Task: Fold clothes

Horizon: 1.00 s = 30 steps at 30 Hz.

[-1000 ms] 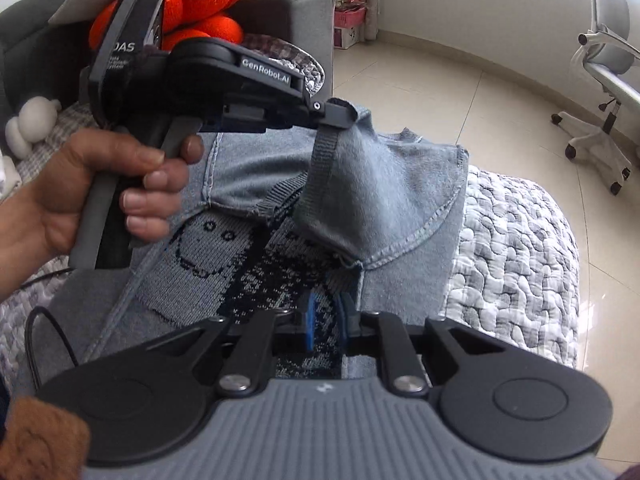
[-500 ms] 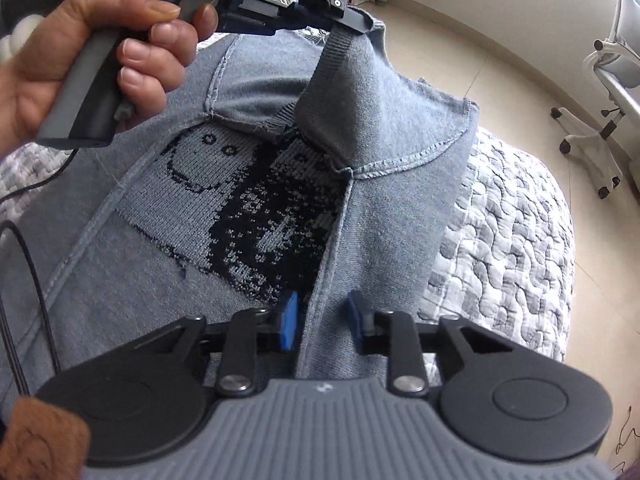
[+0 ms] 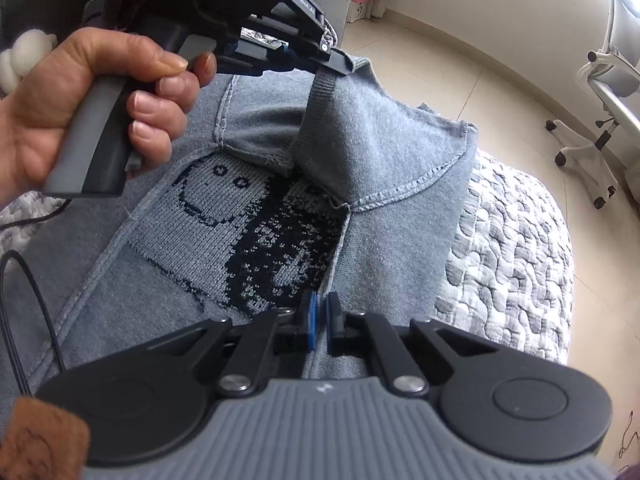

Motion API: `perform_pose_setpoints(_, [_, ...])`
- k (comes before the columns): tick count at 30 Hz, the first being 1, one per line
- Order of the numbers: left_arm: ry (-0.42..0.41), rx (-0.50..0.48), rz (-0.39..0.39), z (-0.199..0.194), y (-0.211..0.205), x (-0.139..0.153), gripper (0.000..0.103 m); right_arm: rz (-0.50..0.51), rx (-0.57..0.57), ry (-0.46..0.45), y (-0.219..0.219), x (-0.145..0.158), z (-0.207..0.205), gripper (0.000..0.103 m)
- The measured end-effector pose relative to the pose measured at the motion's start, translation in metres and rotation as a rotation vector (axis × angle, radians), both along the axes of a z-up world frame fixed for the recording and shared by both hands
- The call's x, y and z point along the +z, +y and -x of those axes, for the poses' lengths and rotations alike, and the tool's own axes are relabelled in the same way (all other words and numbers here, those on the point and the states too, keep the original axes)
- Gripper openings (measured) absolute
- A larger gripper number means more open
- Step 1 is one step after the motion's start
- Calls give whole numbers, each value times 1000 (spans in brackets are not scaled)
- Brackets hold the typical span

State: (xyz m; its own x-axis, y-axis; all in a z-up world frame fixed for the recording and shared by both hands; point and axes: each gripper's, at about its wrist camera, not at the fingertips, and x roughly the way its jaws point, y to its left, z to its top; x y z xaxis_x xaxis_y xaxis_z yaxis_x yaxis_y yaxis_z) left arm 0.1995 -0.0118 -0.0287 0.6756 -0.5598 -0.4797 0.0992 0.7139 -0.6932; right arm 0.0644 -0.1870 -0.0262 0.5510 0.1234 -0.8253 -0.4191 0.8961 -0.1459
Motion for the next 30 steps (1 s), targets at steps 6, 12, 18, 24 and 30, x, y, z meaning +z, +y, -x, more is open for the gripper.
perform_pose_setpoints(6, [10, 25, 39, -1, 13, -4, 3, 65, 17, -33, 7, -2, 2, 7])
perform_pose_setpoints(12, [56, -11, 82, -4, 6, -12, 5, 62, 6, -25, 6, -3, 1, 13])
perform_pose_setpoints(18, [55, -40, 35, -4, 1, -8, 52, 21, 0, -12, 4, 1, 0, 14])
perform_pose_setpoints(24, [37, -58, -8, -6, -6, -9, 45, 14, 5, -15, 8, 3, 1, 15])
perform_pose_setpoints(30, [17, -123, 54, -8, -10, -2, 39, -38, -12, -31, -6, 20, 13, 37])
